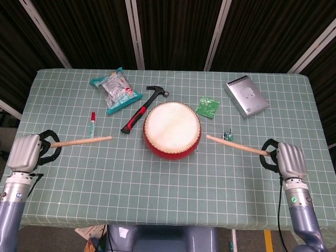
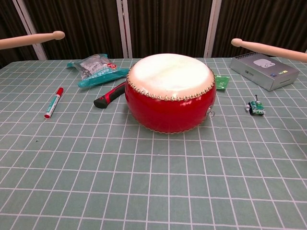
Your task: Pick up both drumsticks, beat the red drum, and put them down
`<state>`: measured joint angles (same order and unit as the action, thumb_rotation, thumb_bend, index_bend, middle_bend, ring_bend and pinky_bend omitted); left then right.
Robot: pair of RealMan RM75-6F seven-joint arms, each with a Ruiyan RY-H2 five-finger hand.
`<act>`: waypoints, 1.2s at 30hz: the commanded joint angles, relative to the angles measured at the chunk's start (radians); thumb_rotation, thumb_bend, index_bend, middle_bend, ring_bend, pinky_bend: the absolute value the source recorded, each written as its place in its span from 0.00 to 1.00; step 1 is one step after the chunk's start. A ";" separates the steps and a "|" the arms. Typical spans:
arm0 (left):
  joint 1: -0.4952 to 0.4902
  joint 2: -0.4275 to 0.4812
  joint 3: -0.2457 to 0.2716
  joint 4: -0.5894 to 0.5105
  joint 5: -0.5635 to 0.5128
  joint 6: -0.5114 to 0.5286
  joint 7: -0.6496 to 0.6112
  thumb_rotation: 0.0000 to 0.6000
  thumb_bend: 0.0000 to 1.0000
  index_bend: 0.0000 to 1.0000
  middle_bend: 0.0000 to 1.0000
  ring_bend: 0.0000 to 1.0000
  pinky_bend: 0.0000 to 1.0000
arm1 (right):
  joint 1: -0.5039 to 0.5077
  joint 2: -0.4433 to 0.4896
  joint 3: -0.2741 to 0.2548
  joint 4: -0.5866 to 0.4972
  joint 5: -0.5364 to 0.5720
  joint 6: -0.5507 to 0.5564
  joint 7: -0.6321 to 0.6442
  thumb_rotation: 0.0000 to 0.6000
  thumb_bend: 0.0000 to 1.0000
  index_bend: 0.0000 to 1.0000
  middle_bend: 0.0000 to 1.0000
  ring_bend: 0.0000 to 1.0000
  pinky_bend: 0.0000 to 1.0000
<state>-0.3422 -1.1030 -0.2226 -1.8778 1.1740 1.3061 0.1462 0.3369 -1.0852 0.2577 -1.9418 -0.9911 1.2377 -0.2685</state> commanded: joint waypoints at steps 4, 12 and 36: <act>-0.082 -0.032 -0.060 0.063 -0.101 -0.088 0.004 1.00 0.52 0.76 1.00 1.00 1.00 | 0.084 -0.016 0.054 0.001 0.136 -0.025 -0.085 1.00 0.52 0.90 1.00 1.00 1.00; -0.158 -0.092 -0.101 0.134 -0.178 -0.150 0.013 1.00 0.52 0.76 1.00 1.00 1.00 | 0.142 -0.025 0.087 0.055 0.216 -0.068 -0.082 1.00 0.52 0.90 1.00 1.00 1.00; -0.303 -0.144 -0.154 0.184 -0.376 -0.220 0.103 1.00 0.52 0.77 1.00 1.00 1.00 | 0.244 -0.099 0.062 0.172 0.319 -0.104 -0.121 1.00 0.52 0.90 1.00 1.00 1.00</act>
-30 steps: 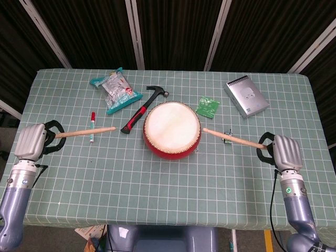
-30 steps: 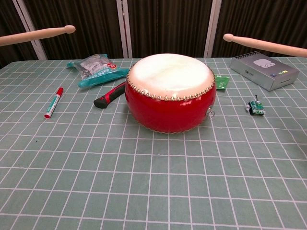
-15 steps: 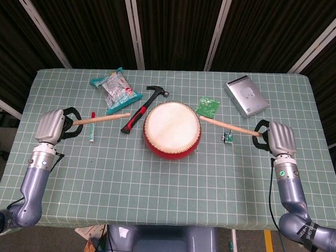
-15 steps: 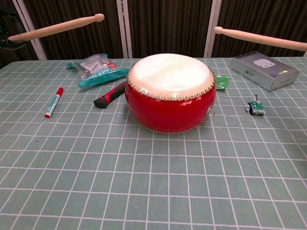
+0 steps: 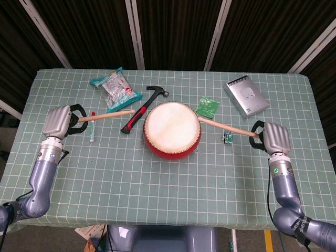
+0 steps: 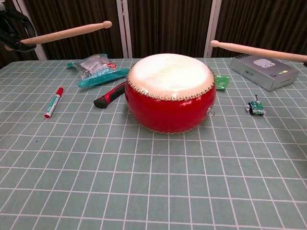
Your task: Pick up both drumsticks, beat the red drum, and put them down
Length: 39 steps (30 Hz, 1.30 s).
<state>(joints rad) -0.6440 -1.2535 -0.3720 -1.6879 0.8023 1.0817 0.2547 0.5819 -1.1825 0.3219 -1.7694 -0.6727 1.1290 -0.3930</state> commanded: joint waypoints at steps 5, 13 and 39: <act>0.005 0.030 -0.023 -0.033 -0.004 0.019 -0.039 1.00 0.52 0.77 1.00 1.00 1.00 | -0.002 -0.004 -0.007 -0.011 -0.002 0.017 0.012 1.00 0.52 0.90 1.00 1.00 1.00; 0.016 0.080 -0.048 -0.078 -0.007 0.032 -0.079 1.00 0.52 0.77 1.00 1.00 1.00 | 0.015 -0.015 -0.013 -0.056 -0.025 0.042 -0.011 1.00 0.52 0.90 1.00 1.00 1.00; 0.017 0.122 -0.048 -0.110 -0.004 0.052 -0.130 1.00 0.52 0.77 1.00 1.00 1.00 | 0.085 -0.014 0.106 -0.133 -0.016 0.103 0.033 1.00 0.53 0.90 1.00 1.00 1.00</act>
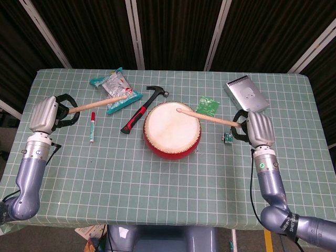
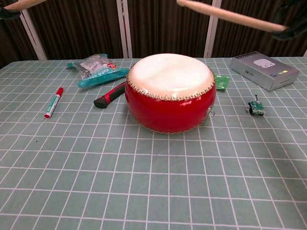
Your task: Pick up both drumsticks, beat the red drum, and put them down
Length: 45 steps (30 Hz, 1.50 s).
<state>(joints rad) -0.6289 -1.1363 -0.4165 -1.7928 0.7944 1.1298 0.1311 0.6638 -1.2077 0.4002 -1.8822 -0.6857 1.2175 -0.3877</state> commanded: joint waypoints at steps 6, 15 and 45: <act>0.011 0.026 -0.009 -0.022 0.014 0.007 -0.031 1.00 0.52 0.77 1.00 1.00 1.00 | 0.015 -0.038 0.045 -0.003 0.007 0.020 0.084 1.00 0.53 0.90 1.00 1.00 1.00; 0.010 0.038 -0.010 -0.024 0.012 0.000 -0.050 1.00 0.52 0.77 1.00 1.00 1.00 | 0.096 -0.212 -0.071 0.156 0.034 -0.009 -0.054 1.00 0.54 0.90 1.00 1.00 1.00; -0.002 0.032 0.029 -0.038 0.021 0.012 -0.017 1.00 0.52 0.77 1.00 1.00 1.00 | -0.065 -0.051 -0.041 0.024 -0.108 0.155 -0.014 1.00 0.54 0.91 1.00 1.00 1.00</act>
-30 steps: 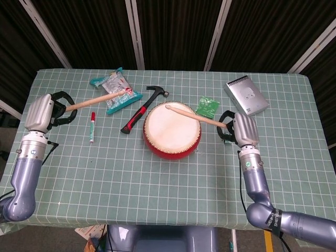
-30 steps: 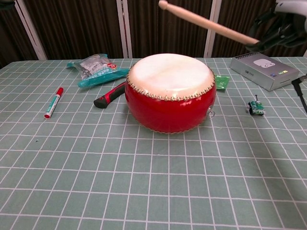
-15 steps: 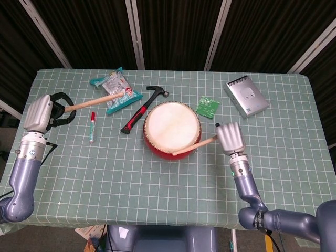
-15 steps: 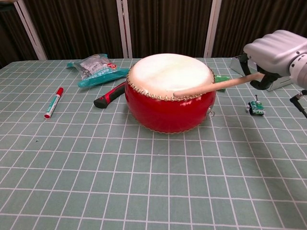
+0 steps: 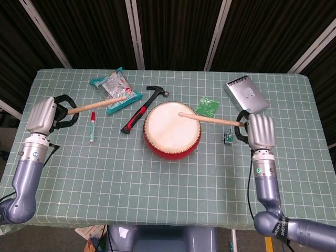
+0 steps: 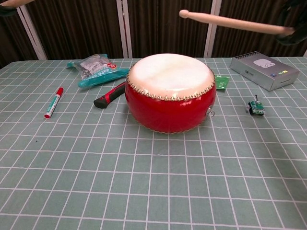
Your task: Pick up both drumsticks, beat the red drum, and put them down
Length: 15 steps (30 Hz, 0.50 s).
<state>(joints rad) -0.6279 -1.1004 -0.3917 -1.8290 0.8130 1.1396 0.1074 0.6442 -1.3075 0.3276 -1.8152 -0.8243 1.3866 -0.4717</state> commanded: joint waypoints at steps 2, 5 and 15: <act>-0.005 -0.009 0.009 -0.003 0.003 0.004 0.015 1.00 0.52 0.77 1.00 1.00 1.00 | -0.062 0.070 0.035 -0.050 0.043 -0.031 0.100 1.00 0.54 0.91 1.00 1.00 1.00; -0.010 -0.016 0.012 -0.001 0.003 0.006 0.024 1.00 0.52 0.77 1.00 1.00 1.00 | -0.078 0.083 0.034 -0.049 0.049 -0.046 0.127 1.00 0.55 0.91 1.00 1.00 1.00; -0.045 -0.051 0.003 0.046 0.000 0.006 0.046 1.00 0.52 0.77 1.00 1.00 1.00 | -0.099 0.085 0.037 -0.021 0.040 -0.055 0.171 1.00 0.55 0.91 1.00 1.00 1.00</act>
<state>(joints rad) -0.6635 -1.1409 -0.3852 -1.7945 0.8096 1.1455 0.1499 0.5453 -1.2223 0.3644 -1.8361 -0.7842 1.3317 -0.3012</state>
